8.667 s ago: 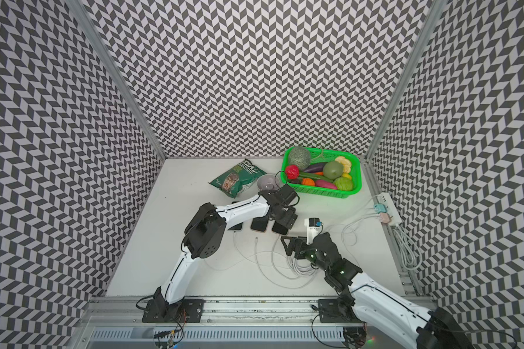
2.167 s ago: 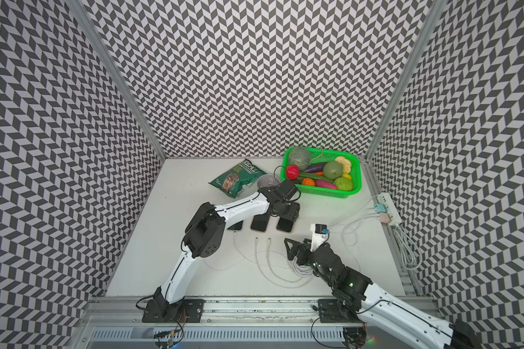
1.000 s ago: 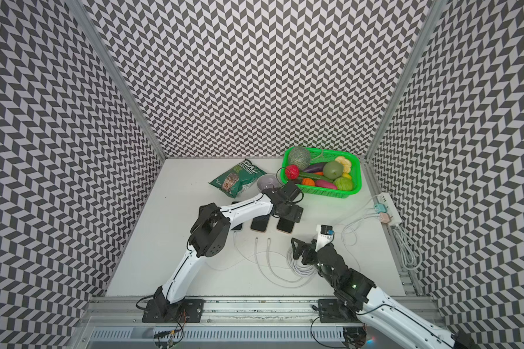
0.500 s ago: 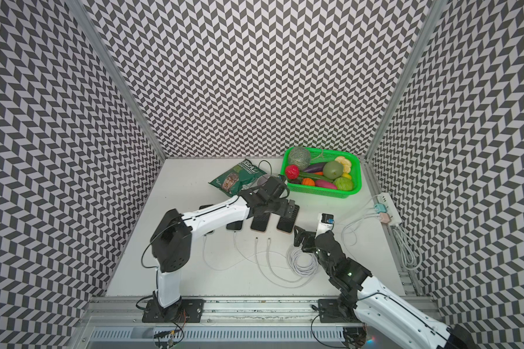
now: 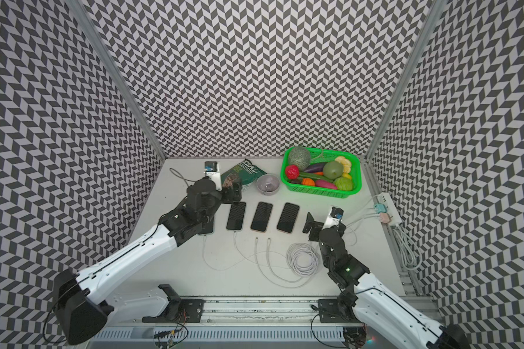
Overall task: Unplug the charging cable from the phone
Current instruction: Reset both arms
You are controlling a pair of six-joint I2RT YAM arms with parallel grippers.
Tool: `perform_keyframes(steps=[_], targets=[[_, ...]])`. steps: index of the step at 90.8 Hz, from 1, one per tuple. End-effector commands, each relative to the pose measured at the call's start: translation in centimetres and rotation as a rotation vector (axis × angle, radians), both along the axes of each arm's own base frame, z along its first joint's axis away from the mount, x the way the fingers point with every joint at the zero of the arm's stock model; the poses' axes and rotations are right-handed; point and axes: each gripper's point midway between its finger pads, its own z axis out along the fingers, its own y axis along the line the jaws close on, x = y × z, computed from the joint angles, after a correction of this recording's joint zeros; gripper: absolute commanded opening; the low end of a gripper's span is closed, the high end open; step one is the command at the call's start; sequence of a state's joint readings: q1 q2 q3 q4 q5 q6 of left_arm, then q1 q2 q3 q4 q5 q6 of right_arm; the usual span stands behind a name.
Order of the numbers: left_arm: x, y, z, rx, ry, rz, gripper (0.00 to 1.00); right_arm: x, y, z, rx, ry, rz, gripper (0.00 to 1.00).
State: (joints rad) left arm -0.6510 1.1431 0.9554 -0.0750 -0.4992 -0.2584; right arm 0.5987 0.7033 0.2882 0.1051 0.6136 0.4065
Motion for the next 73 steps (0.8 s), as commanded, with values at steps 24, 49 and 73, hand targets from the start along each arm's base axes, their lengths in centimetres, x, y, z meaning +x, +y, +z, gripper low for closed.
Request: perform_keyframes(steps=[24,49,73], targets=[[1.3,15.6,-3.3,0.047,-0.115,0.361,1.00,1.5,-4.7,2.0,-0.115,-0.200,-0.184,1.00],[-0.2,17.8,-8.6,0.109,-0.225,0.342,1.00,4.8,-6.6,0.2,-0.214,-0.135,-0.225,1.00],[1.3,17.9,-13.8,0.110,-0.193,0.285,1.00,8.3,-6.8,-1.4,-0.194,-0.122,-0.172,1.00]])
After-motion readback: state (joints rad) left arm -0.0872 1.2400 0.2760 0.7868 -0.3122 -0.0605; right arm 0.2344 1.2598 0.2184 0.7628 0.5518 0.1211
